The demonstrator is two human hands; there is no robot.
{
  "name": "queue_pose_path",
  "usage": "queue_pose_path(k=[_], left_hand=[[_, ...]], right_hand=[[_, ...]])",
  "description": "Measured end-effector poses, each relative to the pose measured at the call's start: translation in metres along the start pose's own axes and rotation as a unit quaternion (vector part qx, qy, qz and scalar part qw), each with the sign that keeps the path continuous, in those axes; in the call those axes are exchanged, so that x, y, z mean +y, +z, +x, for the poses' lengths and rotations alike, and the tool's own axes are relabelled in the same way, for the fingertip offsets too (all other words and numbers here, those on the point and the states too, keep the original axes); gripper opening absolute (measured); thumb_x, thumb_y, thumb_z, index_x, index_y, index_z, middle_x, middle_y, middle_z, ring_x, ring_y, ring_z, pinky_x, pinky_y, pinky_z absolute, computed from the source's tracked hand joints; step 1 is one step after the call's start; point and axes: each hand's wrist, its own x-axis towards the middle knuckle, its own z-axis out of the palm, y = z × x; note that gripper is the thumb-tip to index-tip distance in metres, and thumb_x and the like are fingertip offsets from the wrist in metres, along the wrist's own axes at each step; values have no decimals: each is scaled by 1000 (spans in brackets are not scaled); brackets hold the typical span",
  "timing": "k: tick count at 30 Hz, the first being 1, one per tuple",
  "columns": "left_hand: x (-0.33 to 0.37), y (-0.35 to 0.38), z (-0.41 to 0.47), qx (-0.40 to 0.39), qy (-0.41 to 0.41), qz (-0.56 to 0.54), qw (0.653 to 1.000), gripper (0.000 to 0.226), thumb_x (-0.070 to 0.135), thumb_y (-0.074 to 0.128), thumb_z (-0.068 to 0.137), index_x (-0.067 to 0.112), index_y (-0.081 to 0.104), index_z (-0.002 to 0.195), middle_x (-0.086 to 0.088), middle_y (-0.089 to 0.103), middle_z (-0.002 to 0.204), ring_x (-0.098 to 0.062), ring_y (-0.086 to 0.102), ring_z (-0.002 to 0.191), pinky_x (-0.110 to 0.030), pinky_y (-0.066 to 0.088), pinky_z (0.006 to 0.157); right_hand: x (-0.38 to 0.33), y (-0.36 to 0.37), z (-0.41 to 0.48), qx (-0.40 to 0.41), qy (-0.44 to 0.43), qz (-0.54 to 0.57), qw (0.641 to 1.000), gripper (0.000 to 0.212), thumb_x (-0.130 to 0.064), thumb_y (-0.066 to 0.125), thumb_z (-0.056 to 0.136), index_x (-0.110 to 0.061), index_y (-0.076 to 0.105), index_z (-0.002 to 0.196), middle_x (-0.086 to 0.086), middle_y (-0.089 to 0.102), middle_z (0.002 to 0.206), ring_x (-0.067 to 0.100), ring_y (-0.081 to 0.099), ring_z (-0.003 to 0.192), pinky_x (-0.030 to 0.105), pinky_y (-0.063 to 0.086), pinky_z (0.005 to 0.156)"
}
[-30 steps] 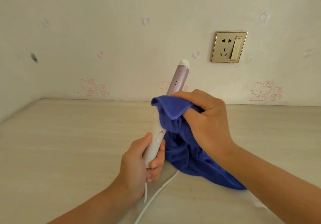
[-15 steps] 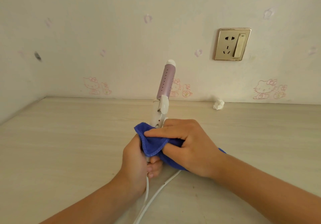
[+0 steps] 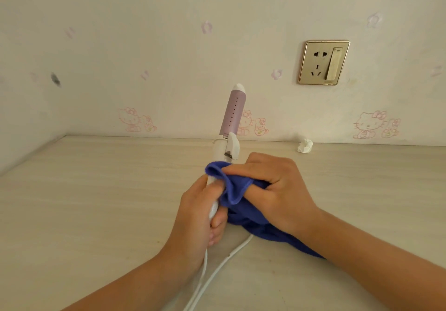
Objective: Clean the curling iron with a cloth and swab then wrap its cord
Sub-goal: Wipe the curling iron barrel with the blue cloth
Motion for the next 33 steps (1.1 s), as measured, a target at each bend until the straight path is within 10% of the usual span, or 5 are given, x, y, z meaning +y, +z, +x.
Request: queue_pose_path(k=[11, 20, 25, 30, 33], left_hand=[[-5, 1, 6, -25, 87, 4, 996, 25, 32, 50, 96, 20, 70, 104, -6, 55, 71, -15, 48, 56, -27, 39, 48], [0, 5, 2, 4, 38, -48, 998, 40, 48, 45, 91, 14, 62, 79, -5, 49, 64, -13, 38, 45, -23, 26, 37], [-2, 1, 3, 7, 20, -111, 994, 50, 45, 43, 101, 19, 85, 88, -8, 80, 85, -19, 78, 80, -25, 58, 61], [-1, 3, 4, 16, 55, -25, 998, 49, 55, 49, 88, 8, 57, 80, -5, 45, 57, -15, 38, 44, -25, 24, 39], [-3, 2, 3, 21, 72, -18, 997, 52, 57, 50, 86, 7, 64, 83, -5, 53, 57, -13, 49, 44, -22, 36, 39]], right_hand=[[-2, 3, 0, 36, 13, -10, 999, 39, 4, 67, 82, -24, 82, 104, -5, 67, 78, 11, 63, 72, 22, 50, 67], [-6, -1, 14, 57, -3, -54, 997, 42, 15, 71, 78, -18, 83, 101, -3, 65, 74, 10, 59, 68, 17, 45, 66], [-24, 20, -10, -111, -29, -23, 993, 34, -7, 65, 77, -25, 83, 100, -22, 63, 77, -4, 61, 75, 11, 43, 71], [-11, 1, 13, 33, -1, -38, 999, 44, 14, 69, 76, -19, 83, 101, -1, 66, 74, 13, 61, 68, 25, 50, 64], [-13, 5, 5, -21, -11, -21, 999, 40, 8, 67, 78, -20, 84, 101, -2, 68, 76, 12, 63, 71, 26, 51, 67]])
